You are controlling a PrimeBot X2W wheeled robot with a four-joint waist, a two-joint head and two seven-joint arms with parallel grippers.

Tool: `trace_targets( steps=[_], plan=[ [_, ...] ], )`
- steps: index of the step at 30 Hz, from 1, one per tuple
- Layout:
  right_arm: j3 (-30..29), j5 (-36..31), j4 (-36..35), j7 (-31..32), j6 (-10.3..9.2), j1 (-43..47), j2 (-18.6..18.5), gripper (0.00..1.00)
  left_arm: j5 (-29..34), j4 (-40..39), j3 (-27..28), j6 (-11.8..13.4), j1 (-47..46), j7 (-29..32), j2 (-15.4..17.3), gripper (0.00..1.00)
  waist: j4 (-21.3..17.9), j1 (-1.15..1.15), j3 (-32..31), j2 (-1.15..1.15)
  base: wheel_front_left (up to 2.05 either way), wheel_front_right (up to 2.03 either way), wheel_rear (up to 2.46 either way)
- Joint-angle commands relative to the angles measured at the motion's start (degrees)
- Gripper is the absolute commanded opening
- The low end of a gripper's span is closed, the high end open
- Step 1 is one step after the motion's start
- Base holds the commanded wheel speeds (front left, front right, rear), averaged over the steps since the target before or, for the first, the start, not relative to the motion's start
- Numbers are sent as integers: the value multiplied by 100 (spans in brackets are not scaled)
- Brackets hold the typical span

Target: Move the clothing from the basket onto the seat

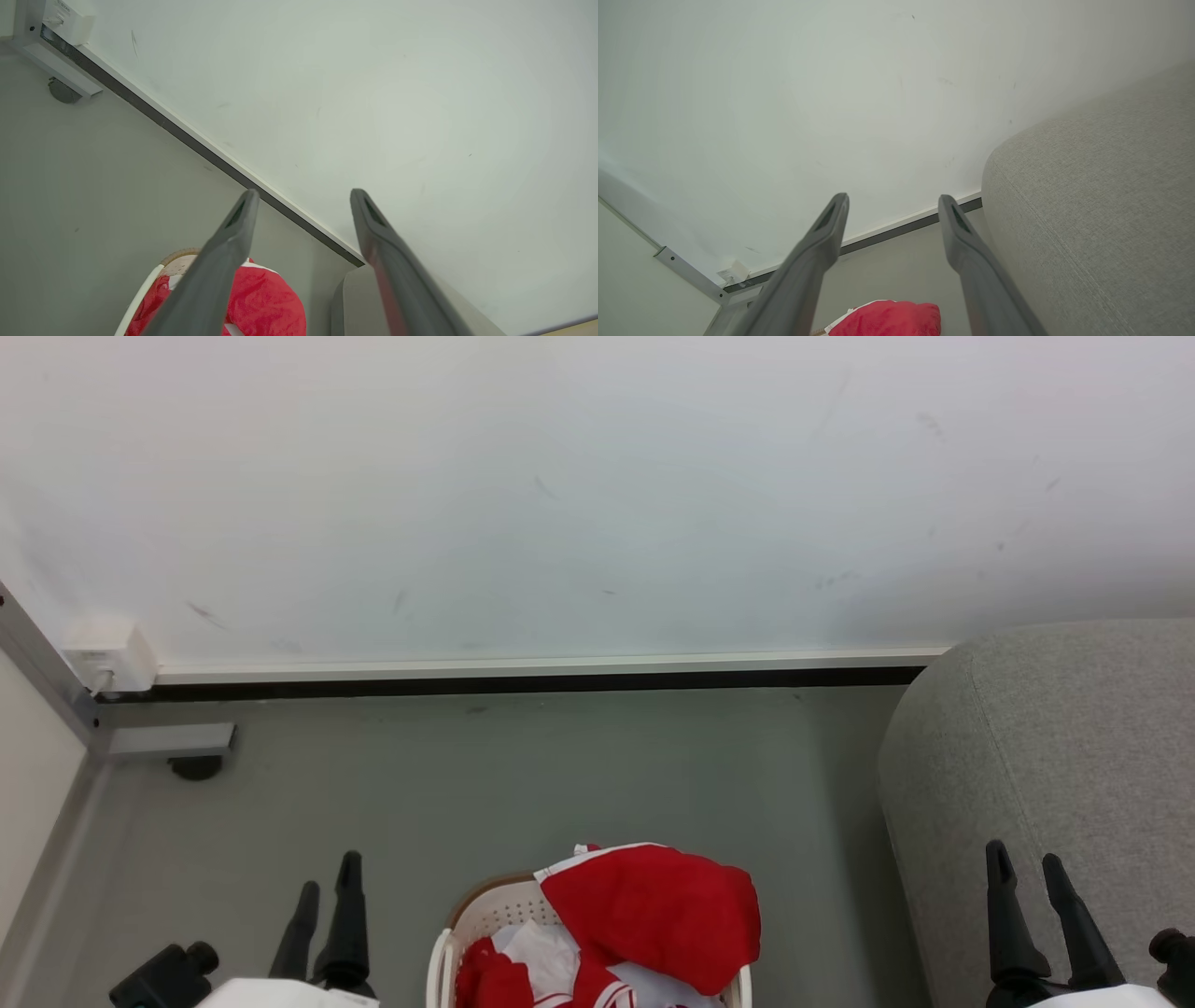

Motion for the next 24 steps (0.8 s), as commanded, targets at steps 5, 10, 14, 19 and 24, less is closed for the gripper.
trace_targets(
  steps=[5, 10, 14, 19, 24],
  plan=[
    [12, -438, -112, -117, -6, 23, -66, 100, 504, -88, -12, 12, 4, -138, 57, 100, 15, 0, 8, 0, 0, 0, 0],
    [26, -763, -102, -189, -6, 61, -69, 100, 900, -98, -56, 12, 19, -212, 60, 100, 32, 0, 7, 0, 0, 0, 0],
    [35, -1023, -103, -254, -7, 99, -72, 100, 1198, -115, -72, 14, 56, -276, 63, 100, 41, 0, -4, 0, 0, 0, 0],
    [28, -1310, -109, -330, -7, 129, -75, 100, 1516, -118, -86, 26, 87, -354, 65, 100, 46, 0, -14, 0, 0, 0, 0],
    [23, -1562, -107, -397, -7, 146, -77, 100, 1811, -122, -103, 30, 106, -424, 67, 100, 54, 0, -9, 0, 0, 0, 0]
  ],
)
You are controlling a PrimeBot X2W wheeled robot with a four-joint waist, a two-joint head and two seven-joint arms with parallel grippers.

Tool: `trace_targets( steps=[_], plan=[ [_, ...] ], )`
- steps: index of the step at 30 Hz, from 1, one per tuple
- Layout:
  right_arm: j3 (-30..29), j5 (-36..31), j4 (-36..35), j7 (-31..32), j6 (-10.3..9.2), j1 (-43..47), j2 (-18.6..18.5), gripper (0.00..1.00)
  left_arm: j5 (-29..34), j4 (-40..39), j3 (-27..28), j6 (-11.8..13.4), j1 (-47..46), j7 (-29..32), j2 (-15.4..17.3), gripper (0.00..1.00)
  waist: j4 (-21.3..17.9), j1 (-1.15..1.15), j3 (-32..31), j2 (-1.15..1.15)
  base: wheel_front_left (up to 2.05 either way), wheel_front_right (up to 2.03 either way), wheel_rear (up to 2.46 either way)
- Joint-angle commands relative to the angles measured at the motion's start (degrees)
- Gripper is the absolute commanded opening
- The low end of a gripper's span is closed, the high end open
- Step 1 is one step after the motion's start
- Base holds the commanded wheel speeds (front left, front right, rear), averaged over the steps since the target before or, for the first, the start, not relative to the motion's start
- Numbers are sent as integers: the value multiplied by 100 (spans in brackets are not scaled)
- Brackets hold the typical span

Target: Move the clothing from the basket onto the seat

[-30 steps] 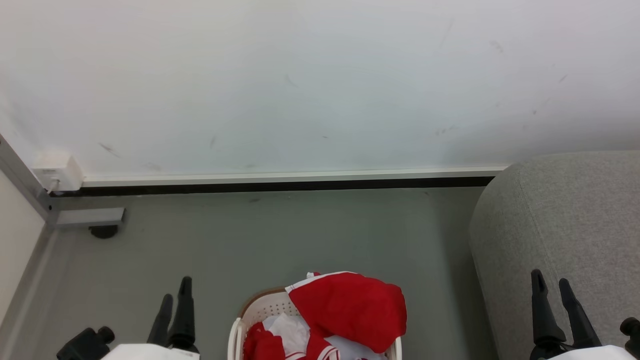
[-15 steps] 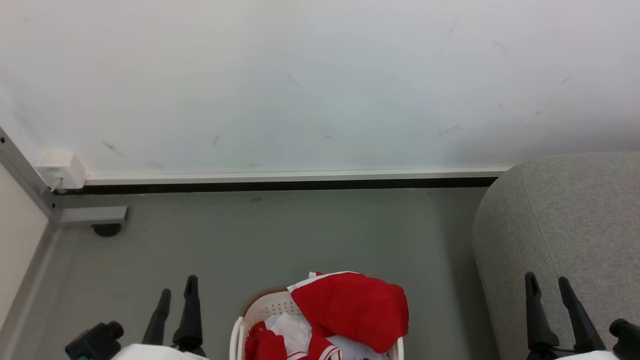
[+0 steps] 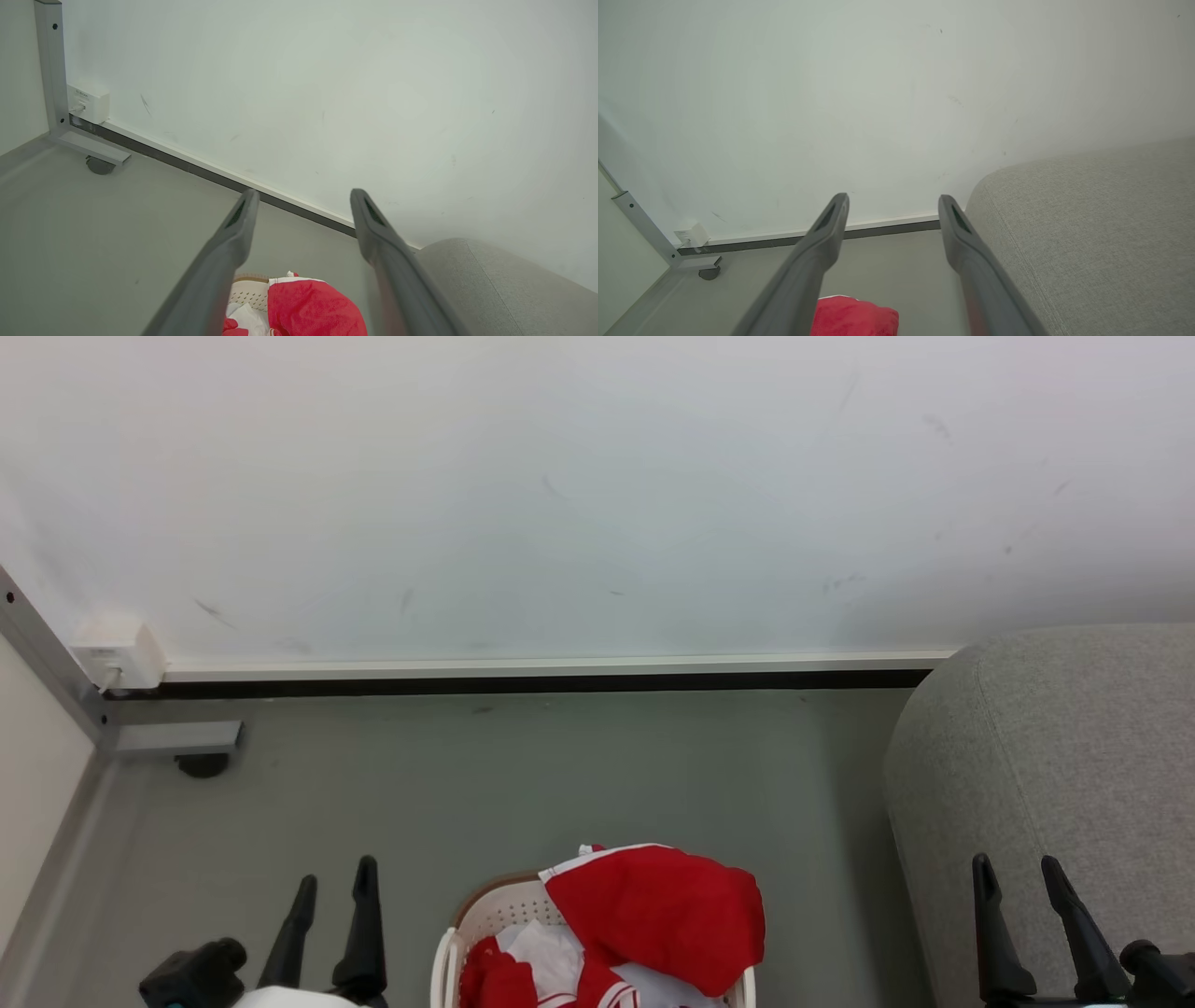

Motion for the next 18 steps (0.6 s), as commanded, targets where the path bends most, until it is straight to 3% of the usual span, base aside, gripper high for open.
trace_targets(
  steps=[1, 18],
  plan=[
    [-4, -175, -56, -61, -8, 15, -58, 100, 196, -52, -1, 7, 9, -59, 53, 100, 3, 0, 3, 0, 0, 0, 0],
    [-128, -712, 95, -272, -9, 140, -64, 100, 1018, 38, -66, 35, 54, -270, 60, 100, 31, 0, 7, 0, 0, 0, 0]
  ],
)
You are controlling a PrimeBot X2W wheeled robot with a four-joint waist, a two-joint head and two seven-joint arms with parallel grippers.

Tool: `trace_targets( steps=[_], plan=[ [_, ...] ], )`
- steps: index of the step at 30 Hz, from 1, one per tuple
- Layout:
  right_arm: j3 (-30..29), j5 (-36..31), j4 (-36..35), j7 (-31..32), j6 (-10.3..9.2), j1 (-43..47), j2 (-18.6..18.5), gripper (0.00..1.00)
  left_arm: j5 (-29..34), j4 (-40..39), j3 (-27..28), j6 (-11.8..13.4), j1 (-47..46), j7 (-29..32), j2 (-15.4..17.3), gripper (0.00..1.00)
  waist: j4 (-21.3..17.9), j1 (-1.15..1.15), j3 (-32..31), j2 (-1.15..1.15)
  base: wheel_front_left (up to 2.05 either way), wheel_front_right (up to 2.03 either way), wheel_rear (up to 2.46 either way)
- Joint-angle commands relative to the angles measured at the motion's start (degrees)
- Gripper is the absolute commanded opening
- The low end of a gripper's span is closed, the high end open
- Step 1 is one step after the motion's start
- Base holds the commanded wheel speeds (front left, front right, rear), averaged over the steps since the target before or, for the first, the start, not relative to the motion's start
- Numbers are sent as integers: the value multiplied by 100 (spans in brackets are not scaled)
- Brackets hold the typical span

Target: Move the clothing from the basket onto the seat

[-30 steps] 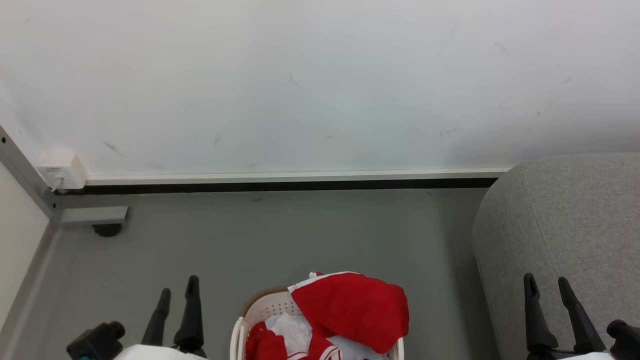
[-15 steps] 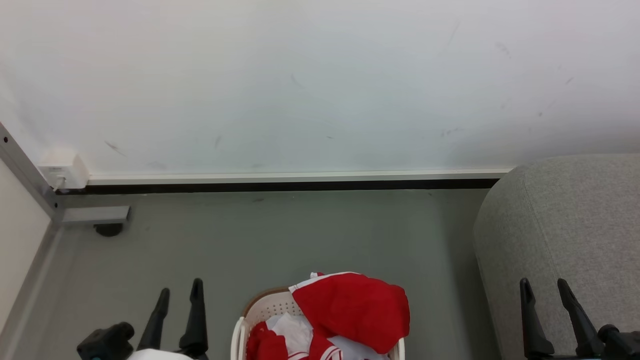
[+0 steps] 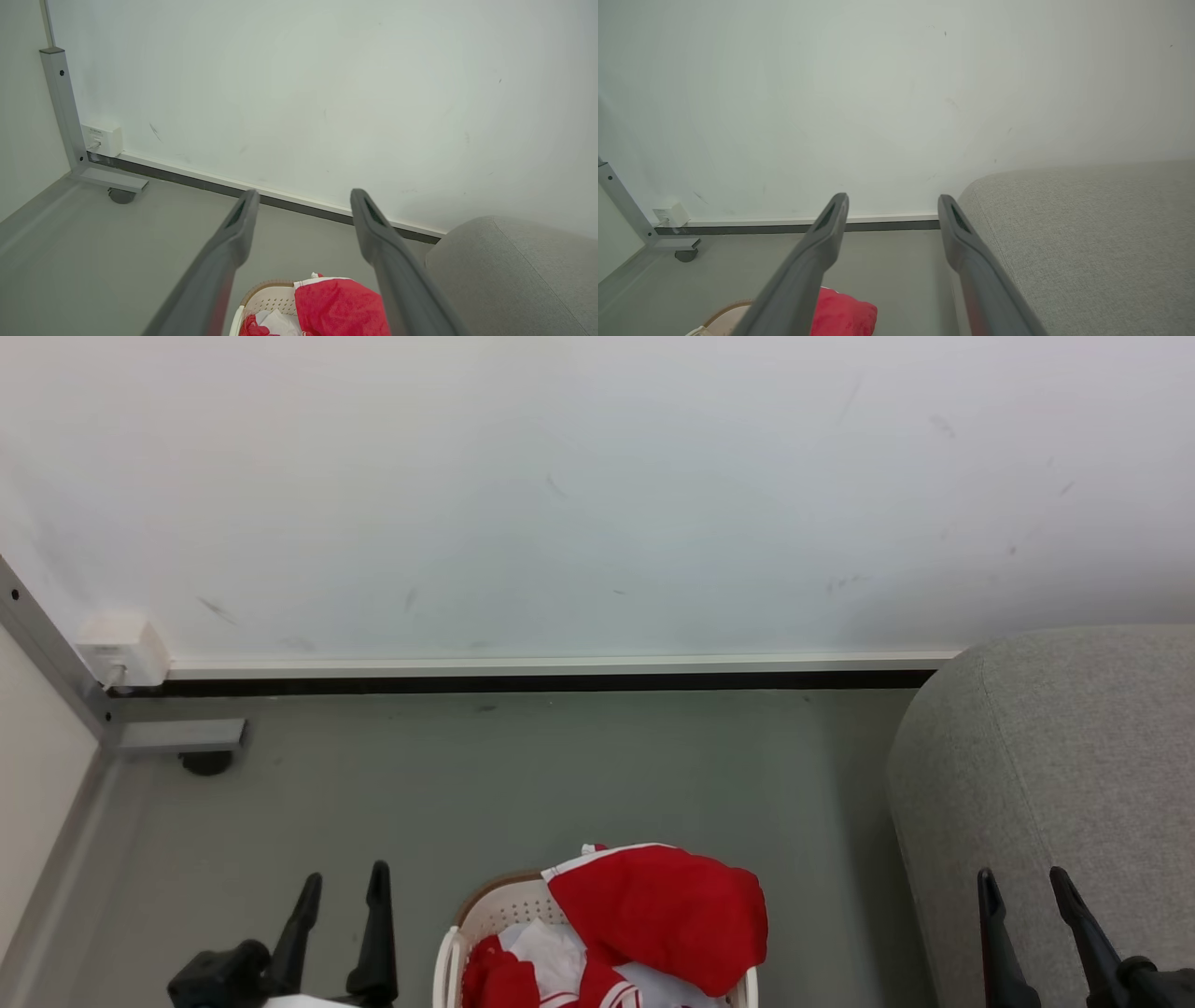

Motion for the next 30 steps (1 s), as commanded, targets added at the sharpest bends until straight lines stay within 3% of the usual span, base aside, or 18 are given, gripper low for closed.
trace_targets(
  steps=[1, 30],
  plan=[
    [-25, -151, 0, -42, -9, 59, -50, 100, 142, -10, 3, 20, 29, -42, 51, 100, 3, 0, 0, 0, 0, 0, 0],
    [-109, -931, 151, -322, -12, 191, -56, 100, 1012, 93, -94, 76, 145, -315, 60, 100, 67, 0, -36, 0, 0, 0, 0]
  ],
)
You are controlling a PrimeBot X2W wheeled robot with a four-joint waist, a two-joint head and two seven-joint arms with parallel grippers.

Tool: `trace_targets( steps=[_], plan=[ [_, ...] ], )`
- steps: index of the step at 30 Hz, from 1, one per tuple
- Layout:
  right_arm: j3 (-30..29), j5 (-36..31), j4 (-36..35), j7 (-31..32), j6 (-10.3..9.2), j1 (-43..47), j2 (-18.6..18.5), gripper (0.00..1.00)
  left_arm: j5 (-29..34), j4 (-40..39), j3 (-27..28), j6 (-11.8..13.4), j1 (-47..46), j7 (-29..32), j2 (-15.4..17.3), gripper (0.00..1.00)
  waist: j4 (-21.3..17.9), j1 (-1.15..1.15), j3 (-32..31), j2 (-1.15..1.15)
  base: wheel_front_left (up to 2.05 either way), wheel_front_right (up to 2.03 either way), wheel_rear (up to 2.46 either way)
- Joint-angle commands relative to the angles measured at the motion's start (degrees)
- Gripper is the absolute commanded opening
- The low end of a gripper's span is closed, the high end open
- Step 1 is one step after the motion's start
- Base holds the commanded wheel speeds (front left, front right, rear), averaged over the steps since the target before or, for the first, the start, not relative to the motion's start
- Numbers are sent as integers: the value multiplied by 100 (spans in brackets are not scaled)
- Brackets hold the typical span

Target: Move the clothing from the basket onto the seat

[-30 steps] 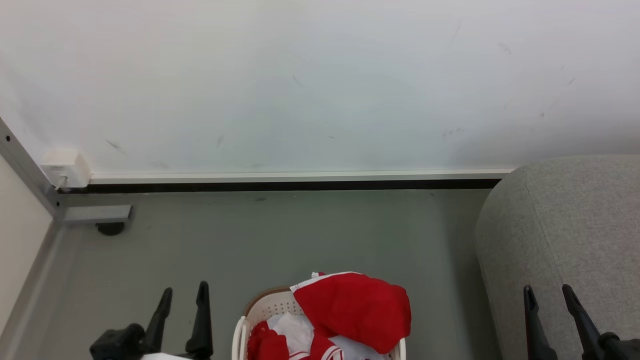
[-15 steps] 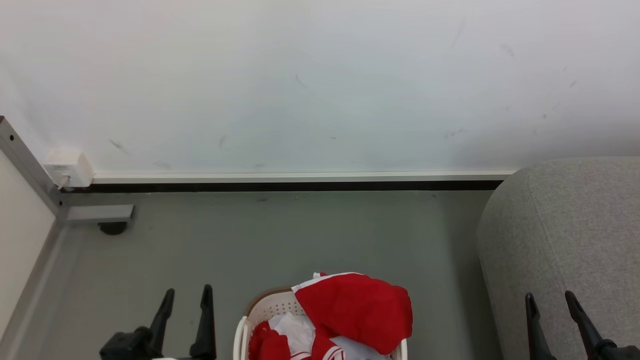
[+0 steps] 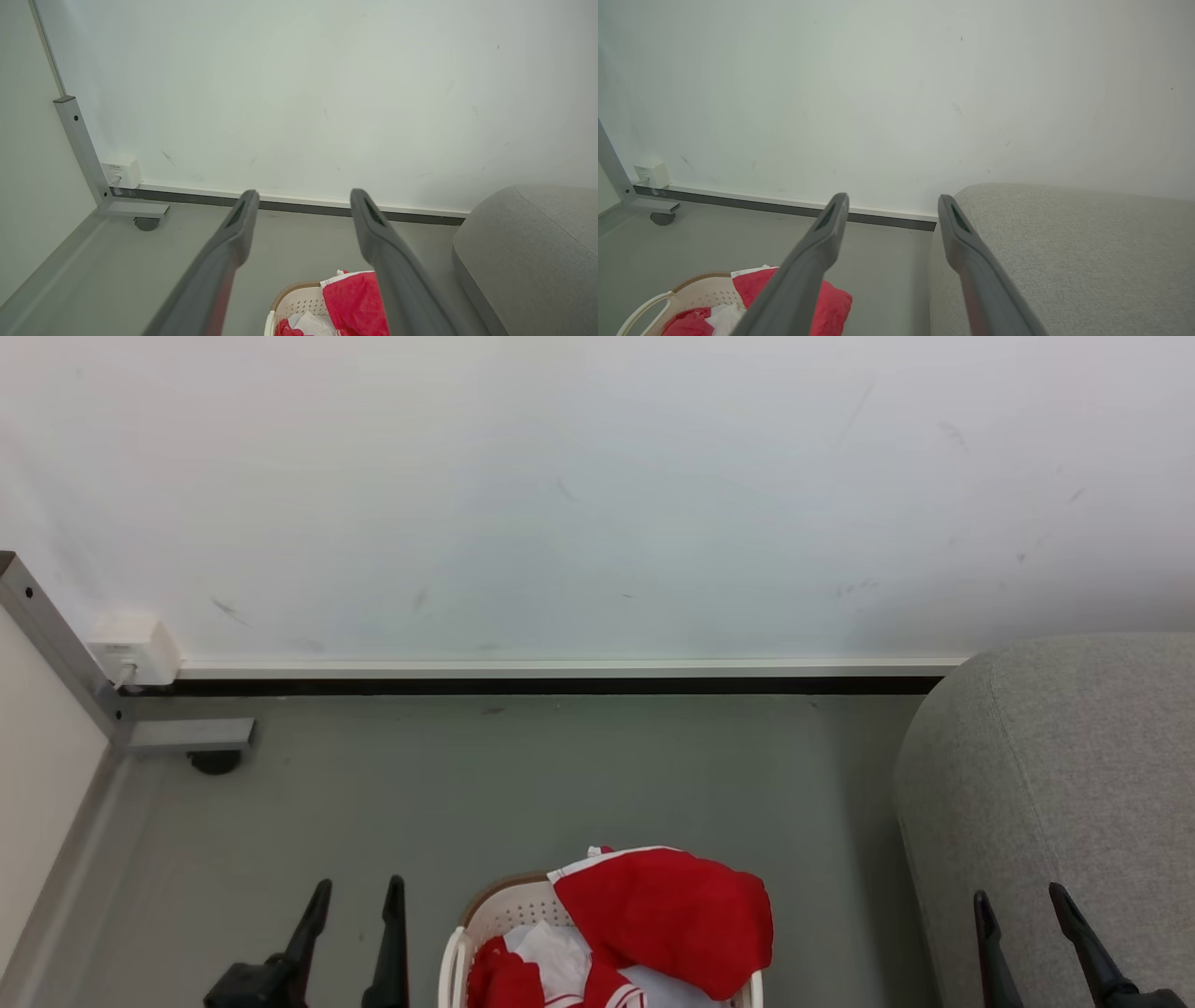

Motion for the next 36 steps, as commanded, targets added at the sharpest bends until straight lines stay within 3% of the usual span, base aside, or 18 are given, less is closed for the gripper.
trace_targets(
  steps=[1, 13, 24, 36],
  plan=[
    [-12, 61, -8, -19, -12, 72, -35, 100, -7, 13, 7, 4, 53, -6, 48, 100, -2, 0, -1, 0, 0, 0, 0],
    [3, 224, 32, -19, -12, 33, -33, 100, -93, 54, 45, -19, 67, -6, 46, 100, -58, 0, 16, 0, 0, 0, 0],
    [249, 316, -141, -11, -12, -228, -32, 100, 3, 224, -127, -231, -335, -5, 41, 100, -483, 0, 407, 0, 0, 0, 0],
    [442, 390, -434, -10, -12, -602, -29, 100, 237, 1984, -1062, -510, -1501, -5, 75, 100, -1064, 0, 1243, 0, 0, 0, 0]
  ],
)
